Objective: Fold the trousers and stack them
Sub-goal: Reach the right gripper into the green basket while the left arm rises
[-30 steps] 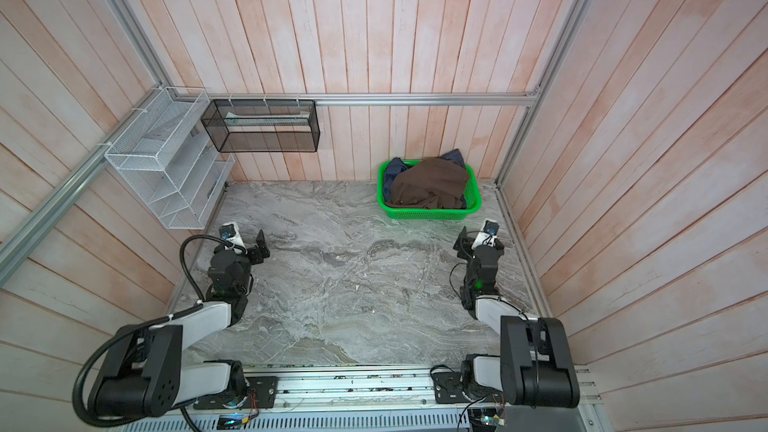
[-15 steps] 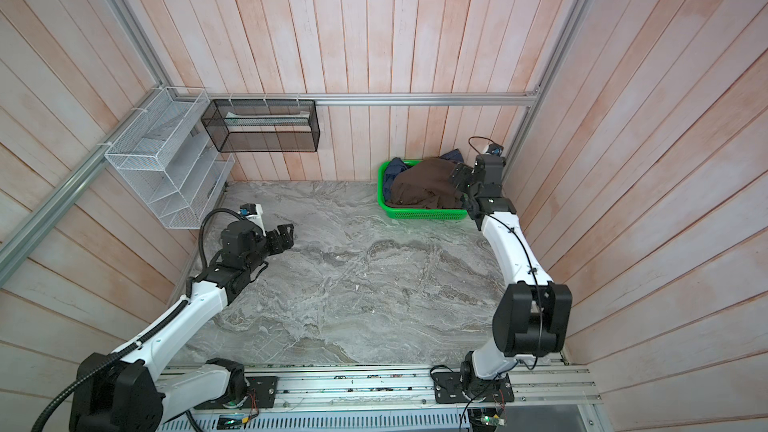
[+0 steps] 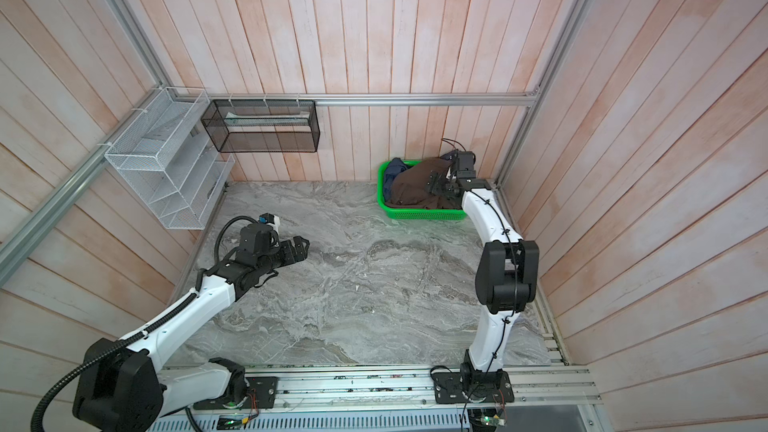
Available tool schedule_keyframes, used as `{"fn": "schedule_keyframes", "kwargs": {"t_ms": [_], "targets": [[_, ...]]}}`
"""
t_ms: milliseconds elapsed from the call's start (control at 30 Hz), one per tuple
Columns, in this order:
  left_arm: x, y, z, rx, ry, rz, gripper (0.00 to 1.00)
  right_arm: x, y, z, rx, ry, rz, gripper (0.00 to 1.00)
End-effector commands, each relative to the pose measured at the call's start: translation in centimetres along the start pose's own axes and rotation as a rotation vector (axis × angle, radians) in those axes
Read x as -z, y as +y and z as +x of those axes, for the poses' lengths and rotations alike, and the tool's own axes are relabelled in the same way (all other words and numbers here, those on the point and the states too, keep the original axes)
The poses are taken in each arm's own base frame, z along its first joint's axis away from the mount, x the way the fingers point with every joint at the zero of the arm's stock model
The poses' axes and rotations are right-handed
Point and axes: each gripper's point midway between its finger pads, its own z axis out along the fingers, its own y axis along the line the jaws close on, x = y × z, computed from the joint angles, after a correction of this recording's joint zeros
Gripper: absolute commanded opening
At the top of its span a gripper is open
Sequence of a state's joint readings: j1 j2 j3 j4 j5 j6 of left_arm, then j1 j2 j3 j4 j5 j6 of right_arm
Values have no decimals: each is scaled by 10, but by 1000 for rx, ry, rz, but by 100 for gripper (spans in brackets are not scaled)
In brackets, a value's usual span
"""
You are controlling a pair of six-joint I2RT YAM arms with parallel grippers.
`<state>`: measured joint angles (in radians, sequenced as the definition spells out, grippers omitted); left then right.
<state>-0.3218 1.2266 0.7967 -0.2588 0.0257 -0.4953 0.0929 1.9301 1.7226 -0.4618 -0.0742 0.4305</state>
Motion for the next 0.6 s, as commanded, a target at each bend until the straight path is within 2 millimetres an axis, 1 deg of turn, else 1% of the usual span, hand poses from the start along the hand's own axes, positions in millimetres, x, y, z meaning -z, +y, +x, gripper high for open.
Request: {"fn": "schedule_keyframes", "kwargs": {"t_ms": [0, 200, 333, 567], "targets": [[4, -4, -8, 5, -10, 0, 100, -7, 8, -1, -81, 26, -38, 98], [3, -8, -9, -4, -6, 20, 100, -21, 14, 1, -231, 36, -86, 98], [1, -11, -9, -13, -1, 33, 100, -29, 9, 2, -353, 47, -55, 98], [1, -12, -9, -10, -4, 41, 100, -42, 4, 8, -495, 76, -6, 98]]}}
